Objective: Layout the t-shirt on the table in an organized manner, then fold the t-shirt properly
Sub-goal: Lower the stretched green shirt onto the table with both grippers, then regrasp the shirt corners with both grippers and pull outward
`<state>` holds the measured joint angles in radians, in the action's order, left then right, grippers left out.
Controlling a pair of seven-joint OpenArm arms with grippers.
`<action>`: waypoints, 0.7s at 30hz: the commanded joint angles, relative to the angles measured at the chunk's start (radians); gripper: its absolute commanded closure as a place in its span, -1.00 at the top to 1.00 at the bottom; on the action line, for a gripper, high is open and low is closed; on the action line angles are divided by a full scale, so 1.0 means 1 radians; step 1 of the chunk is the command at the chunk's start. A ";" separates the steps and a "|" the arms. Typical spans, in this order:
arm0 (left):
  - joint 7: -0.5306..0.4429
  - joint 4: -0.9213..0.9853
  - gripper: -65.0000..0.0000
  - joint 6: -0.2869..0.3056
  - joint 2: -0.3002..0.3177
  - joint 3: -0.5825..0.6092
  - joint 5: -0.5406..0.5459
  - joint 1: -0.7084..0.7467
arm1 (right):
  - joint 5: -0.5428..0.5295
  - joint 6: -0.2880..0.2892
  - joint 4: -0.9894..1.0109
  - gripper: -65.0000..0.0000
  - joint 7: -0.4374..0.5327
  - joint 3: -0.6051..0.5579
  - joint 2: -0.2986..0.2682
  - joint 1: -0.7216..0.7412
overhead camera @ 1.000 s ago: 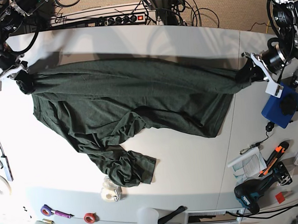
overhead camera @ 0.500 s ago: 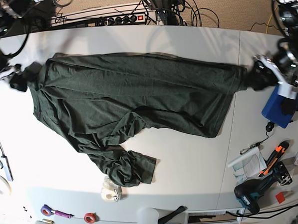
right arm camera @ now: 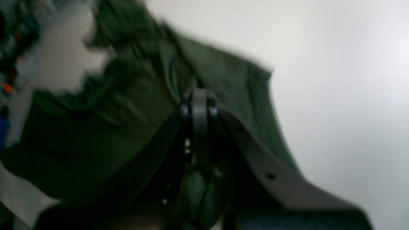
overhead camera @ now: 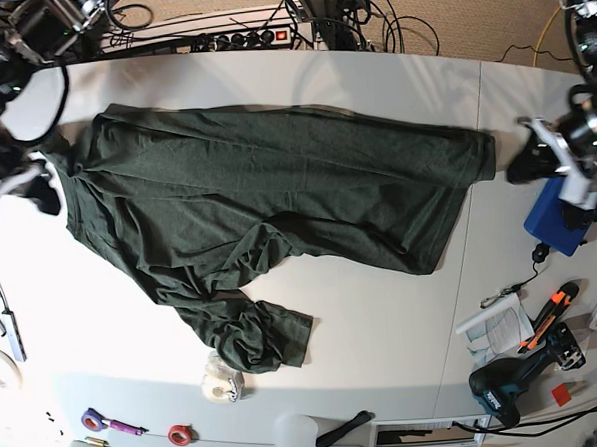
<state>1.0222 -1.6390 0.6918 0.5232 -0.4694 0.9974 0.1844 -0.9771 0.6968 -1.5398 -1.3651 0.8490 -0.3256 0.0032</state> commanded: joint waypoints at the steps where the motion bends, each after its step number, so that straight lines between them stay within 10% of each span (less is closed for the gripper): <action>1: -0.036 -0.015 -1.00 -0.008 0.020 0.028 0.003 -0.021 | -0.014 0.001 -0.017 -1.00 0.022 -0.017 -0.020 0.010; 12: -0.229 0.042 -1.00 -0.177 0.019 0.343 -0.330 -0.080 | 0.198 0.001 -0.016 -1.00 0.135 -0.089 0.080 -0.024; 21: -0.158 0.203 -1.00 -0.180 0.004 0.401 -0.417 -0.076 | 0.301 0.001 -0.016 -1.00 0.163 -0.089 0.081 -0.112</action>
<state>0.7277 -1.4528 0.5343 0.5186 -0.0761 0.6792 0.0879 -0.6621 0.6968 -1.5391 -1.2194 0.7563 -0.2268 -0.1162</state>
